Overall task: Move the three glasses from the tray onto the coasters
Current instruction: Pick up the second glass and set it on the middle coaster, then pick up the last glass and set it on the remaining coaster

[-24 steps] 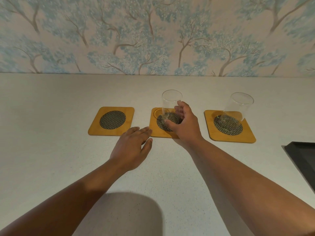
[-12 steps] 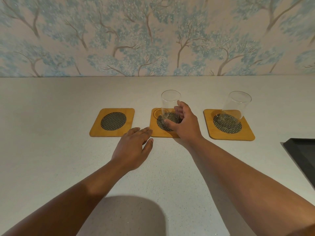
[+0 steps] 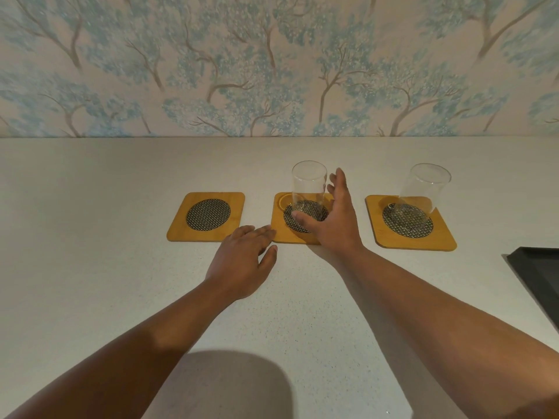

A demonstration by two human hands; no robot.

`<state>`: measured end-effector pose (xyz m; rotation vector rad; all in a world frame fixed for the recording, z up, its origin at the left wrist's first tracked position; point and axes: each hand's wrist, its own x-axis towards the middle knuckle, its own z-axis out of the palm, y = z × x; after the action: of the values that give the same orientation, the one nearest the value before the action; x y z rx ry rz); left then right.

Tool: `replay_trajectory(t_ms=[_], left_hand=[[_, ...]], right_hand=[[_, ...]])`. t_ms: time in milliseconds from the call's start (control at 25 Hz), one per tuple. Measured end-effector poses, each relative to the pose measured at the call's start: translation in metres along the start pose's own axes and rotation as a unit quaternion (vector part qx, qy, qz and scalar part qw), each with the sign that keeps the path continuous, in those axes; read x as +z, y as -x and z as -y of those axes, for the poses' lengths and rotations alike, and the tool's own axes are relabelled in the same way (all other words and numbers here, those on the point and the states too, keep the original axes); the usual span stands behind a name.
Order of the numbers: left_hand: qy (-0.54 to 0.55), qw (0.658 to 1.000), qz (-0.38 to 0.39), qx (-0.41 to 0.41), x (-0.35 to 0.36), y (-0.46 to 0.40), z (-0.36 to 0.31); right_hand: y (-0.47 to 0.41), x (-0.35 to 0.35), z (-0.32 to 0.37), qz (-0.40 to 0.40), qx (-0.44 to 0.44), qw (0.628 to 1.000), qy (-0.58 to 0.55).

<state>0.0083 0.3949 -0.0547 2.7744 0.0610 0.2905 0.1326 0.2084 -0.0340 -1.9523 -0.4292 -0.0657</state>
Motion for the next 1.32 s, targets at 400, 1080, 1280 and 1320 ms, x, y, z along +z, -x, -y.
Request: replay_trajectory(t_ms=[400, 1080, 1280, 1320], left_hand=[[-0.157, 0.975, -0.069, 0.145, -0.01, 0.005, -0.056], [-0.035, 0.916, 0.078, 0.391, 0.118, -0.043, -0.465], [-0.089, 0.907, 0.17, 0.375, 0.153, -0.053, -0.538], [-0.093, 0.908, 0.177, 0.369, 0.158, -0.054, -0.547]], right_hand=[[0.069, -0.083, 0.04, -0.011, -0.066, 0.977, 0.201], [0.207, -0.474, -0.085, -0.138, 0.112, 0.841, 0.511], [0.212, -0.556, -0.129, -0.15, 0.17, 0.776, 0.589], [0.211, -0.569, -0.137, -0.143, 0.179, 0.763, 0.604]])
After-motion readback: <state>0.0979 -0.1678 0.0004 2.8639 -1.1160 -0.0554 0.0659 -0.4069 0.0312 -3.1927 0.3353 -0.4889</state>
